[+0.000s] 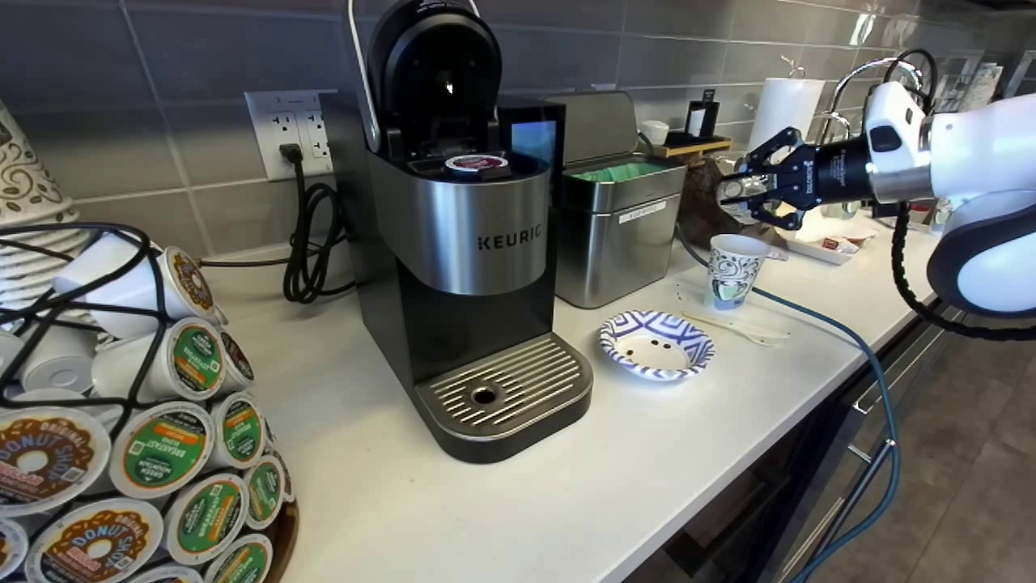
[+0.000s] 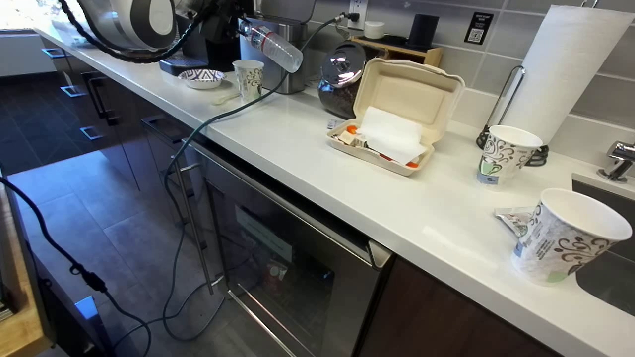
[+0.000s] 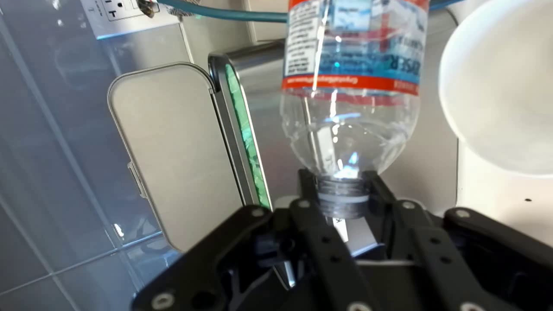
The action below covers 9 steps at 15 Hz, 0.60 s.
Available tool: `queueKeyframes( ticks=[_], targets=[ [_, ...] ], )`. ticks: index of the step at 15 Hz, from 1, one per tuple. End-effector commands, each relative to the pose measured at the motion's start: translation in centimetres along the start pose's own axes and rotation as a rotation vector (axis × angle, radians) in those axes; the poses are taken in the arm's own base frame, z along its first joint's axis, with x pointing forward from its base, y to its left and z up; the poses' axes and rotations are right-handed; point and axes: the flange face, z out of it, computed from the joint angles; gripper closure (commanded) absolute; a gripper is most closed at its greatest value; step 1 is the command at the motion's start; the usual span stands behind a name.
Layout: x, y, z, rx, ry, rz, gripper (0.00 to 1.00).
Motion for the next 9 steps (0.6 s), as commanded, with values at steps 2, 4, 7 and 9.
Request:
queueKeyframes(
  ticks=[2,4,7,9],
  targets=[
    [0.57,0.1,0.43,0.001,0.006,0.002,0.69],
    [0.42,-0.01,0.53,0.003,0.003,0.004,0.69],
    [0.38,-0.14,0.4,-0.005,0.015,0.028,0.92],
    [-0.07,-0.28,0.18,-0.008,0.009,0.048,0.92]
  ],
)
